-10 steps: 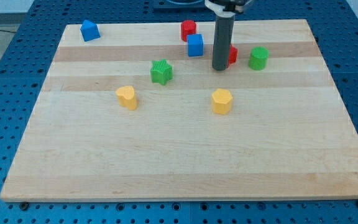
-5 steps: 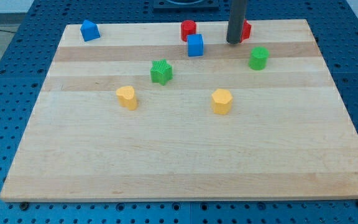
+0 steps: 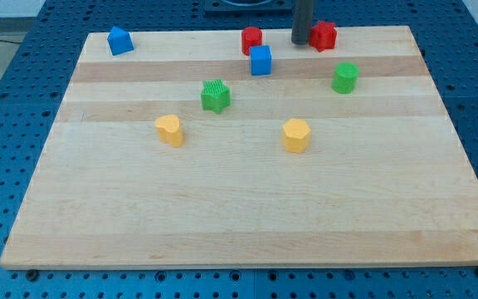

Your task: Push the red star towards the top right of the board

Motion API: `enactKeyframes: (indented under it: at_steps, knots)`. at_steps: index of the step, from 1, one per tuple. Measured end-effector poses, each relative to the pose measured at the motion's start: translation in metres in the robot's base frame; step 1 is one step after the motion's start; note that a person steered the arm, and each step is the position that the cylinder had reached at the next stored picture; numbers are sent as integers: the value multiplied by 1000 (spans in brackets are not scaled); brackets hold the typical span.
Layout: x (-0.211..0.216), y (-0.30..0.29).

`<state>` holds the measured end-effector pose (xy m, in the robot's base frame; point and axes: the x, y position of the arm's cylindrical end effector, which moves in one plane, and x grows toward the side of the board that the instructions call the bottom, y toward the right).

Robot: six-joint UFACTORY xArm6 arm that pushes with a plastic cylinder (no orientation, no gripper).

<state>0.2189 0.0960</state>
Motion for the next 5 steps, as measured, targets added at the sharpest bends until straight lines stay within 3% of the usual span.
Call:
enactKeyframes:
  at_steps: [5]
  knots:
    - [-1, 60]
